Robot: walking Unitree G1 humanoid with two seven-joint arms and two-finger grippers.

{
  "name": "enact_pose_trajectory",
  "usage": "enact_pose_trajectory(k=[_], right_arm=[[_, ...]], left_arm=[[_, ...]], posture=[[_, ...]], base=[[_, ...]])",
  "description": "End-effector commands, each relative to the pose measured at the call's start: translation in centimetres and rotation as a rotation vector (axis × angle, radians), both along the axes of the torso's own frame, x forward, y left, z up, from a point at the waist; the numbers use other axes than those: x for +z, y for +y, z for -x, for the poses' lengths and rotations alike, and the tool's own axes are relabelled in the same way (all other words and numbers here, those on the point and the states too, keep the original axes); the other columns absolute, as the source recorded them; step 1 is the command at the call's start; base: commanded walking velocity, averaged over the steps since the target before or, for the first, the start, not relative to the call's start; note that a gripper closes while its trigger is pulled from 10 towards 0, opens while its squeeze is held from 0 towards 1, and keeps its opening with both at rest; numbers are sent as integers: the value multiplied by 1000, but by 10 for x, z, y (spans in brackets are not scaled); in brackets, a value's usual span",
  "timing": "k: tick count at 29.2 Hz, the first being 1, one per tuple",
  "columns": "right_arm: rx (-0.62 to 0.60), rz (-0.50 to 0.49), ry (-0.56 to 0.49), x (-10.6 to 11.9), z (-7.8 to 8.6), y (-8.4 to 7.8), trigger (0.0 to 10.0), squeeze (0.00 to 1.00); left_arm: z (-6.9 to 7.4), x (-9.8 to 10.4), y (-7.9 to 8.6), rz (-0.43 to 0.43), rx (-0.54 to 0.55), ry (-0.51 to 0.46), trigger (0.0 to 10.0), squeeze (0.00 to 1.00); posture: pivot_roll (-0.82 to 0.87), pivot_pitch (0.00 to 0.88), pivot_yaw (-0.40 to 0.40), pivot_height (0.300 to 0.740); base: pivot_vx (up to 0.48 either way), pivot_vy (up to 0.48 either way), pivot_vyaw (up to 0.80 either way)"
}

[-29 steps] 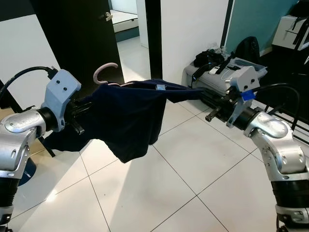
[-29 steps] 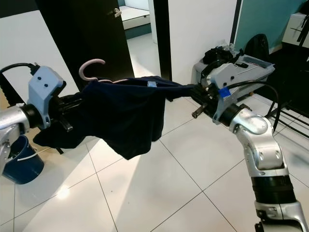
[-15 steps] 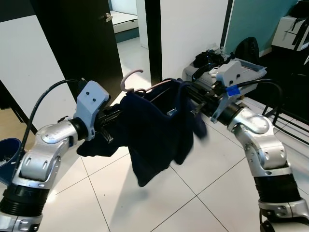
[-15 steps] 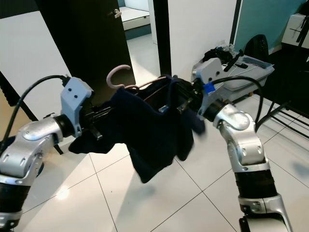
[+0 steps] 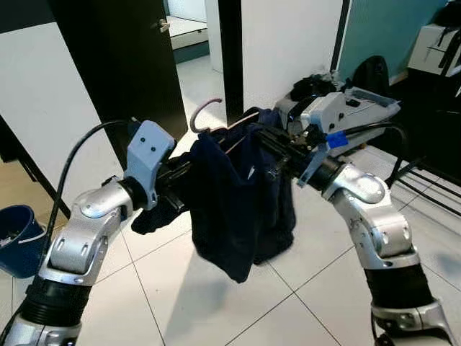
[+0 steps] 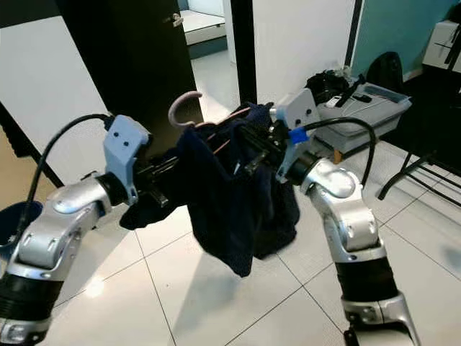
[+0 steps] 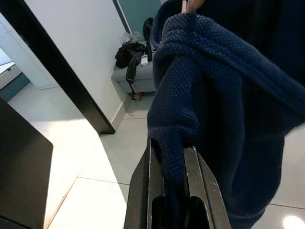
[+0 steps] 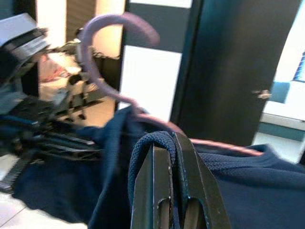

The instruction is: Hang hanger

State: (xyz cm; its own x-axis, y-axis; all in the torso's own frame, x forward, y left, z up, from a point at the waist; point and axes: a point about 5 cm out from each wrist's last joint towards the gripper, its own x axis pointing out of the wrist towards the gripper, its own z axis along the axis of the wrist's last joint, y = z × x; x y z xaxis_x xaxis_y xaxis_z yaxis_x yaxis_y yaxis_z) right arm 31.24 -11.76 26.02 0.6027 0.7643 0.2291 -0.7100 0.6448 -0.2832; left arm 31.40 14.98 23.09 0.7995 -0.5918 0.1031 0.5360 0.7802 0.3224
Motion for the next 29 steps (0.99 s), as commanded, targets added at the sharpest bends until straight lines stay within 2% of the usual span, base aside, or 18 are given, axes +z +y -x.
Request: enact_pose_trajectory(k=[1, 3, 4, 5, 6, 7, 8, 9, 10, 14, 16, 18, 20, 22, 23, 25, 27, 29], right_arm=[[75, 7, 0, 0, 8, 11, 0, 0], [84, 69, 29, -13, 9, 13, 392, 0], [69, 97, 43, -18, 8, 11, 2784, 0], [69, 97, 43, -18, 8, 11, 2784, 0], [49, 115, 55, -22, 6, 10, 3373, 0], [25, 127, 63, -25, 4, 7, 4941, 0], [25, 127, 63, -25, 4, 7, 4941, 0], [10, 131, 71, -26, 3, 6, 8078, 0], [0, 131, 80, -28, 2, 5, 9216, 0], [-117, 139, 105, -31, -7, -5, 9216, 0], [-117, 139, 105, -31, -7, -5, 9216, 0], [-183, 150, 101, -31, -14, -15, 9725, 0], [-227, 156, 96, -27, -18, -30, 9333, 0], [-233, 158, 94, -25, -18, -35, 9255, 0], [-233, 158, 94, -25, -18, -35, 9255, 0], [-215, 167, 84, -21, -17, -41, 8667, 0], [-207, 171, 81, -20, -17, -41, 8667, 0], [-180, 175, 77, -18, -16, -41, 7922, 0]], left_arm=[[-2, 1, 4, 16, 35, 2, 10000, 0], [-3, 3, 9, 21, 53, -3, 10000, 0], [-4, 4, 13, 22, 66, -6, 10000, 0], [-4, 4, 13, 22, 66, -6, 10000, 0], [-5, 4, 16, 18, 80, -10, 10000, 0], [-6, 5, 20, 16, 98, -14, 10000, 0], [-6, 5, 20, 16, 98, -14, 10000, 0], [-7, 6, 23, 15, 115, -18, 10000, 0], [-8, 5, 26, 6, 139, -17, 10000, 0], [-7, -6, 33, -71, 163, 31, 10000, 0], [-7, -6, 33, -71, 163, 31, 10000, 0], [-2, -15, 31, -126, 98, 84, 10000, 0], [15, -25, 29, -202, -60, 136, 10000, 0], [22, -27, 29, -225, -126, 150, 10000, 0], [22, -27, 29, -225, -126, 150, 10000, 0], [44, -28, 24, -265, -334, 190, 10000, 0], [51, -28, 22, -273, -398, 205, 10000, 0], [60, -25, 19, -283, -481, 214, 10000, 0]], posture=[[-52, 0, 76, 740], [-52, 0, 78, 740], [-52, 0, 78, 740], [-52, 0, 78, 740], [-52, 0, 78, 740], [-52, 0, 78, 740], [-52, 0, 78, 740], [-52, 0, 78, 740], [-52, 0, 78, 740], [-46, 0, 82, 740], [-46, 0, 82, 740], [-43, 0, 83, 740], [-46, 0, 84, 740], [-46, 0, 84, 740], [-46, 0, 84, 740], [-44, 0, 84, 740], [-44, 0, 84, 740], [-43, 0, 81, 740]], base=[[0, 0, 0], [0, 0, 0], [0, 0, 0], [0, 0, 0], [0, 0, 0], [0, 0, 0], [0, 0, 0], [0, 0, 0], [0, 0, 0], [0, 0, 0], [0, 0, 0], [0, 0, 0], [0, 0, 0], [0, 0, 0], [0, 0, 0], [0, 0, 0], [0, 0, 0], [0, 0, 0]])
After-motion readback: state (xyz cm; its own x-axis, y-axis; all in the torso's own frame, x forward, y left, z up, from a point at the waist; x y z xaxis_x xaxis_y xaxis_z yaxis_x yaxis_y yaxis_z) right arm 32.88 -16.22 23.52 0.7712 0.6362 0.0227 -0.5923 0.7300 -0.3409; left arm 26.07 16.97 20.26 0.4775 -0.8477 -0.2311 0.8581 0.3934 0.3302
